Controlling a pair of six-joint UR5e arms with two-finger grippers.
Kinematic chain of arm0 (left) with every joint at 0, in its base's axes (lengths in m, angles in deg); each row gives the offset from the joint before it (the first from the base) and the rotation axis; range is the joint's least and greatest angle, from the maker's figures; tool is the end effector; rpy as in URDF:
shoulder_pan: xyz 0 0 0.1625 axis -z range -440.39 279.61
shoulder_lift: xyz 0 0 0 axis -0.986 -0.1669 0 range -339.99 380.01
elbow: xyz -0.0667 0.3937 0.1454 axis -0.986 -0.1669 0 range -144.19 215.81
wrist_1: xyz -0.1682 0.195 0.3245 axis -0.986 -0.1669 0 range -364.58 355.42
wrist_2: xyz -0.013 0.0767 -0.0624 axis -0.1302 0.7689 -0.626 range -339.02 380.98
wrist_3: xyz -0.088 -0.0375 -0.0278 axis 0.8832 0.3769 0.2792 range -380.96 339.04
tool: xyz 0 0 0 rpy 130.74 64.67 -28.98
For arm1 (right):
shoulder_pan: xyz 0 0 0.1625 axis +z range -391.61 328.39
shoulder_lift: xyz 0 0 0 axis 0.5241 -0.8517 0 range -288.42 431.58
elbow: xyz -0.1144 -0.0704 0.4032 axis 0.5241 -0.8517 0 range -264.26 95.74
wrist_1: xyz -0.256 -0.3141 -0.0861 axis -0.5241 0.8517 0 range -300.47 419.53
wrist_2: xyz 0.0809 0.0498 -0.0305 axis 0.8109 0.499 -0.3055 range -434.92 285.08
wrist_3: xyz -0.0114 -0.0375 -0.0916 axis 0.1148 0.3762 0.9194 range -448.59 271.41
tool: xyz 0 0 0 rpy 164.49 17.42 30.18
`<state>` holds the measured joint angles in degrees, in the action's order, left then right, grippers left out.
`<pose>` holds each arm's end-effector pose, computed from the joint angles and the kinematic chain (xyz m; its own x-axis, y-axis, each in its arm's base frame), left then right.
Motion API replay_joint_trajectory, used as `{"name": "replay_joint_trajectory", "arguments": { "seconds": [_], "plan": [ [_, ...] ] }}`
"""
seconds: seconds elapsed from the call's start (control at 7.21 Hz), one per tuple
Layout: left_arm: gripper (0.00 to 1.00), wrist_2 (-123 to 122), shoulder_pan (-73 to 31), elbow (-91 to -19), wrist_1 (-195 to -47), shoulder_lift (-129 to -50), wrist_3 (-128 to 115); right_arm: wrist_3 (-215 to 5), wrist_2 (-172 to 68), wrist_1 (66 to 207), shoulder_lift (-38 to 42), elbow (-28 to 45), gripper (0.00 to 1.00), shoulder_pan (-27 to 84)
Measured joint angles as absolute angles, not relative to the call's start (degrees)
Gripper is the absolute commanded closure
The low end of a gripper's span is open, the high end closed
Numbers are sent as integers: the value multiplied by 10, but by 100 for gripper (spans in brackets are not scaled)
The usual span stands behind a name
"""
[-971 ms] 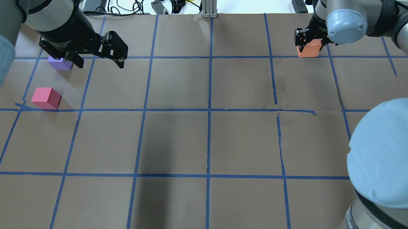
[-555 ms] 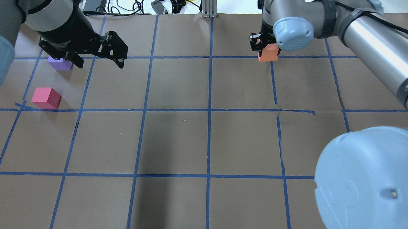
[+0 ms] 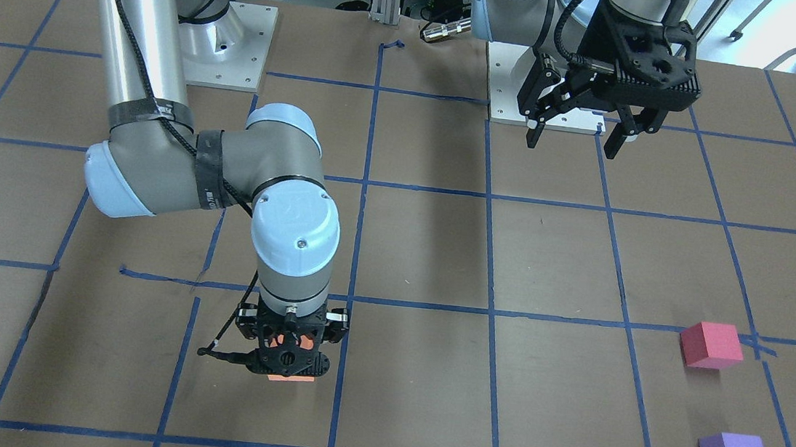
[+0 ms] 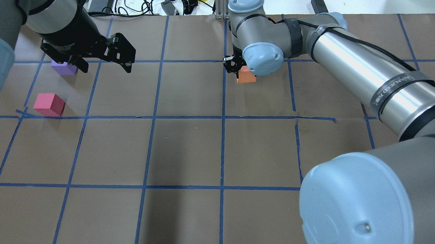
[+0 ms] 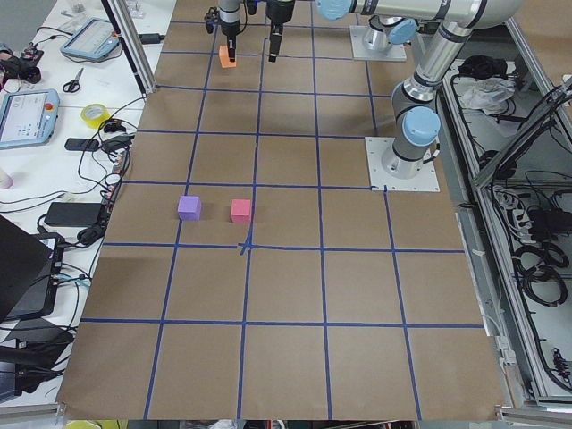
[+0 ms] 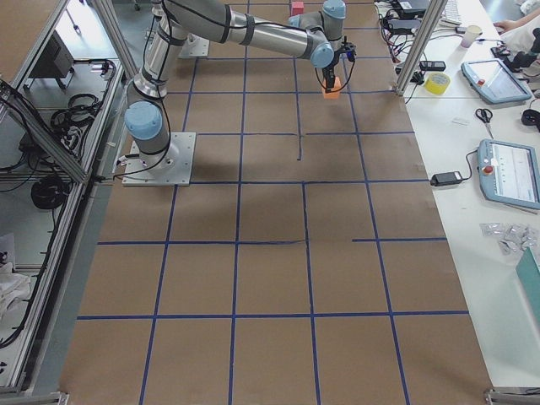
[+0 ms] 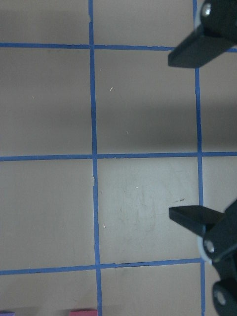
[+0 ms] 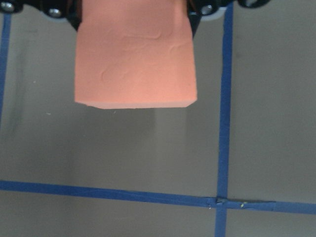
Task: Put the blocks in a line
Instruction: 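Carry the orange cube toward the table center with the right gripper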
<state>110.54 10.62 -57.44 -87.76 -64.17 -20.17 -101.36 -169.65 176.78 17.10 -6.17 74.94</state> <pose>-0.1423 -0.4610 0.5208 -0.9999 0.0054 0.0099 0.0037 0.9867 -0.1628 0.3227 -0.6471 0.2586 -0.9960 -0.0605 0.0662 -0.0657 0.9946 -0.0803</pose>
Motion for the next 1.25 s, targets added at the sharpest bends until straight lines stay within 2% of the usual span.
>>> {"name": "replay_joint_trajectory", "arguments": {
  "seconds": [0.55,0.69,0.83,1.25],
  "plan": [
    [0,1105,106,-575,-879,-640,-202,-1085,-1665,1812,214,-75,99,802],
    [0,1105,105,-575,-882,-639,-203,-1098,-1664,1822,221,-75,87,810],
    [0,1105,105,-573,-884,-639,-203,-1105,-1664,1832,227,-75,1,814],
    [0,1105,106,-573,-889,-640,-203,-1110,-1665,1840,227,-76,0,817]
  ]
}}
